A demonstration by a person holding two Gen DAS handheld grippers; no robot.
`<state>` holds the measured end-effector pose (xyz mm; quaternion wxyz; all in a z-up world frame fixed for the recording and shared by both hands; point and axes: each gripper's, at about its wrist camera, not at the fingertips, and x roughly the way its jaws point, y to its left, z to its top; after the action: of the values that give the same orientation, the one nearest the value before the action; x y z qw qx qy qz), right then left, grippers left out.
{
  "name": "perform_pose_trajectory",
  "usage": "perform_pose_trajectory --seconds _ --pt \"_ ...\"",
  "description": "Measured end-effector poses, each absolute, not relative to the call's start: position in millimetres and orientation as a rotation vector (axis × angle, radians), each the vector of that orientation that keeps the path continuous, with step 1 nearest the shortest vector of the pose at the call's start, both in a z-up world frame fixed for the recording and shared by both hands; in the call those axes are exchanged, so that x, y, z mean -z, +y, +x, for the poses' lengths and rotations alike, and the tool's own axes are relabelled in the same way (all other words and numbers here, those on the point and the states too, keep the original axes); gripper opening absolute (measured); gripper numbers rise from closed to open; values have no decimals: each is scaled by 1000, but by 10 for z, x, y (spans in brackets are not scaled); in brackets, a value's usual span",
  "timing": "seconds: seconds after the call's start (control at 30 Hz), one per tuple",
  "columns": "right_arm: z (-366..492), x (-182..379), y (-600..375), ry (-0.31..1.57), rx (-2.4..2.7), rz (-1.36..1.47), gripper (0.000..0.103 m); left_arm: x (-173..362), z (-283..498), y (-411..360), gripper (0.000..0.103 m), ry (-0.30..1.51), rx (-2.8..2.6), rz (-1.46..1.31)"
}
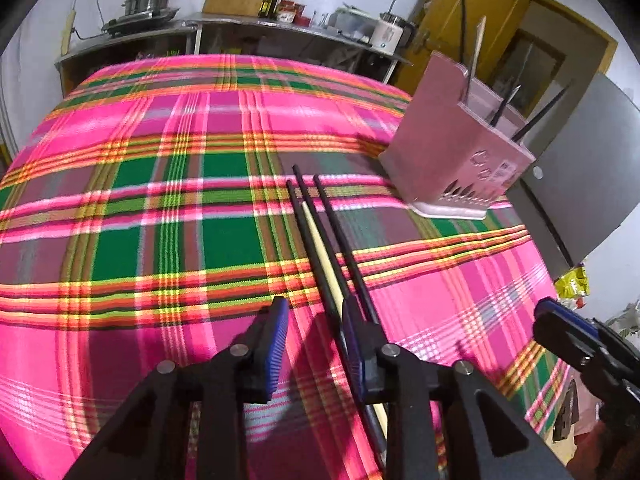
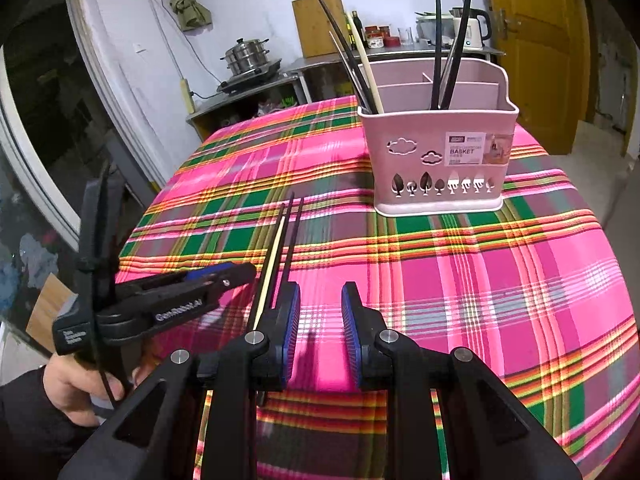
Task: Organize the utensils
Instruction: 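Move both open tools back down to the chopstick pile, then grasp a black chopstick with the left tool while the right tool grasps a black chopstick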
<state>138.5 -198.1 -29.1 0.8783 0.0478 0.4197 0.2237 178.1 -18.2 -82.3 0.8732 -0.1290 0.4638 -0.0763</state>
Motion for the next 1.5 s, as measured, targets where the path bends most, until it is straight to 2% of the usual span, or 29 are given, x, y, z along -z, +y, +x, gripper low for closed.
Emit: perform_pose_trajectory --seconds 0.57,0.73,0.8,0.93,1.07,1.5 --pt "1473 368 -1987 891 -461 114 22 870 1773 -401 36 905 92 -100" --pt "1458 363 -1993 890 -461 116 22 875 1746 -374 36 902 71 -83" --pt "1450 360 -2001 890 -462 116 22 887 1733 -393 30 900 59 -40" --pt "1456 356 -2004 891 -462 117 22 881 1715 -370 29 906 59 -35" --pt "1481 361 -1954 892 -472 107 22 865 1694 -251 16 920 69 -49" --pt "1927 701 -1344 956 -560 54 22 837 1580 420 15 964 87 -249"
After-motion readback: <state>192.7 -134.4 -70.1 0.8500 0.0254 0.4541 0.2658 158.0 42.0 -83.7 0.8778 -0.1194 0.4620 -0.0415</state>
